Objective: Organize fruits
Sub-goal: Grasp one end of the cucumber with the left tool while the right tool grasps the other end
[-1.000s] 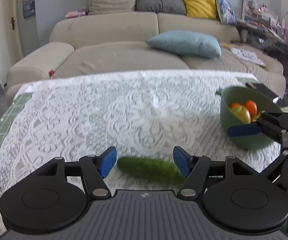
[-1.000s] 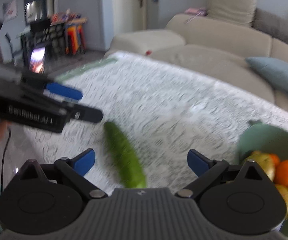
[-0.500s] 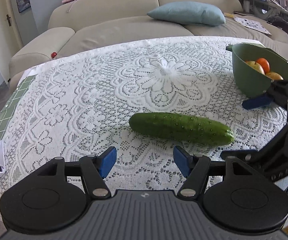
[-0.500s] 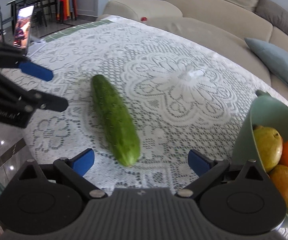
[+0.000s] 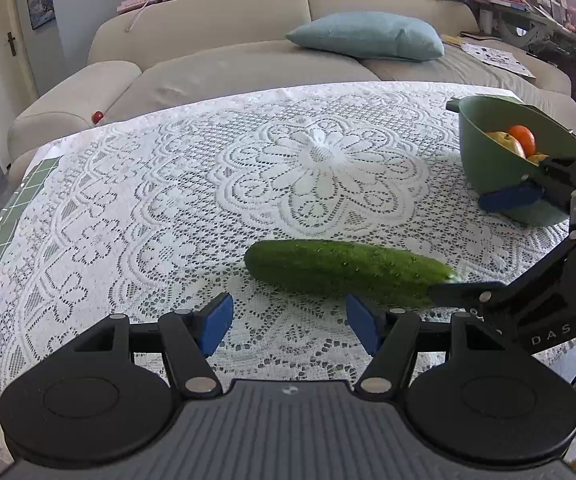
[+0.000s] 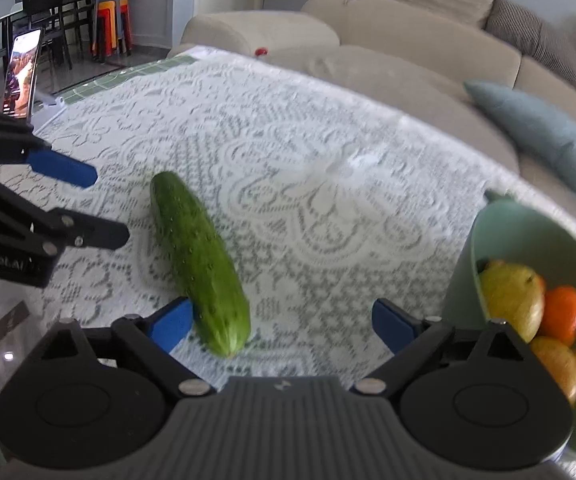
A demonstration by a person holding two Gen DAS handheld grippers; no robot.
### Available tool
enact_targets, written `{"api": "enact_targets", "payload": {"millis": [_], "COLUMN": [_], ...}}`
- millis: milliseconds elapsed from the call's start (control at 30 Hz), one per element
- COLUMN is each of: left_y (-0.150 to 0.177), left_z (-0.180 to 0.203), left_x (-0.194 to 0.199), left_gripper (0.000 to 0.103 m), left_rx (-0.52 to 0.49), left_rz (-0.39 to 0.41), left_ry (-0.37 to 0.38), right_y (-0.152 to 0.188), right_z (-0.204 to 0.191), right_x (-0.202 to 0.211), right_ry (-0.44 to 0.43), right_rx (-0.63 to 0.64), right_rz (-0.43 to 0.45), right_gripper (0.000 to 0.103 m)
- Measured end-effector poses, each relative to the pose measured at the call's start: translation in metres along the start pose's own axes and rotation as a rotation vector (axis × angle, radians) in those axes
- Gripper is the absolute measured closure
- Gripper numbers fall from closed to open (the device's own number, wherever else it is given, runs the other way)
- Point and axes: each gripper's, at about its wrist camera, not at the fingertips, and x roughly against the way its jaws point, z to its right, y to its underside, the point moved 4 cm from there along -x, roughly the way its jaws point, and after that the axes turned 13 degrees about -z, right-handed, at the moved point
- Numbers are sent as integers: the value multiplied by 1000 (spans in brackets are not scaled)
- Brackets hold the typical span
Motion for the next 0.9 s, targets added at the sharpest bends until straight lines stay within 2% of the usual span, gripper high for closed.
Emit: {"api": "enact_targets", "payload": {"millis": [167,233,400,500,567,700,867,900], "left_y": [-2,-3,-9,-12,-12,-7,-9,-10], "left_z": [-2,-3,-2,1,4,5,0,-1], "left_x": [-5,-6,-11,-17,-22,-29,-31,-31], "left_gripper": [27,27,27,27,27,23,21,21], "left_rx": [6,5,-50,-130,-187,-258,-253,-254], "left_rz": [-4,0,37,61,52,54,67,72], "left_ry": [1,5,8,-11,-9,-10,28,34], "right_y": [-9,-12,-8,0,6,13,16,17], "right_z": [1,4,6,4,2,2,-2,-4], "right_x": [4,7,12,9,3,-7,-11,-12], "right_ry": [119,143,36,-61,-106,-110,-152,-151], "right_rx": [18,18,-39,-108,-140,-149,-144,-131], "right_rz": [65,84,76,47,14,-22,-37,-43], "right_gripper": [9,13,13,13,17,27,37,43]}}
